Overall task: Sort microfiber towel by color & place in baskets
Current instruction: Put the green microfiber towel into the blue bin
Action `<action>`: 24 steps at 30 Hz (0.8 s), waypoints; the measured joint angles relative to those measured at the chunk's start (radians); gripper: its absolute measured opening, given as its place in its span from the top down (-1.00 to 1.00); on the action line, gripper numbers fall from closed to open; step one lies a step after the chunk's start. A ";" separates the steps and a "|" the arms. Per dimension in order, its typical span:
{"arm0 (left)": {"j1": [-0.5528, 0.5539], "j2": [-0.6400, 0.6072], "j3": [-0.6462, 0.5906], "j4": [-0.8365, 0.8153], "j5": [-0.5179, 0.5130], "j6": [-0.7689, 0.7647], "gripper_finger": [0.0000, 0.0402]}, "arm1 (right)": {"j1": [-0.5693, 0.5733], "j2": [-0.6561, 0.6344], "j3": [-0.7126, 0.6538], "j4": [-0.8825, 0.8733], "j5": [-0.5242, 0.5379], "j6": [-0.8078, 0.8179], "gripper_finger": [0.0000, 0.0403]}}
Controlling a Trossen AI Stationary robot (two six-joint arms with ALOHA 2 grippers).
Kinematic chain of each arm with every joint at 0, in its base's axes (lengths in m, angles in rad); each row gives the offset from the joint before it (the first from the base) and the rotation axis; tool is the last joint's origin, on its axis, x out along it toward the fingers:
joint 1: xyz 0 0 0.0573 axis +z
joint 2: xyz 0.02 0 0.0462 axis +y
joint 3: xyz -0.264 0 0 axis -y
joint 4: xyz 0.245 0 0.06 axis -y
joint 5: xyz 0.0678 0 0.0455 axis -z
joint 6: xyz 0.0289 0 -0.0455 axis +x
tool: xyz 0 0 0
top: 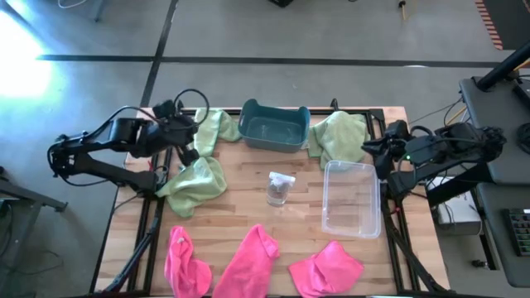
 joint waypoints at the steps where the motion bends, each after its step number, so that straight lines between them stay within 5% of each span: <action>1: 0.000 0.001 0.000 -0.043 0.000 -0.038 0.81 | 0.000 0.001 0.000 0.000 0.000 0.003 0.69; 7: 0.000 -0.039 -0.030 -0.225 -0.001 -0.162 0.81 | 0.000 0.014 -0.001 0.000 -0.001 -0.009 0.69; 18: 0.000 -0.214 -0.267 -0.023 -0.009 -0.221 0.81 | 0.000 0.019 -0.001 0.000 -0.001 -0.011 0.69; 24: 0.022 -0.230 -0.379 0.095 -0.107 -0.199 0.81 | 0.000 0.019 -0.001 -0.001 -0.001 -0.013 0.69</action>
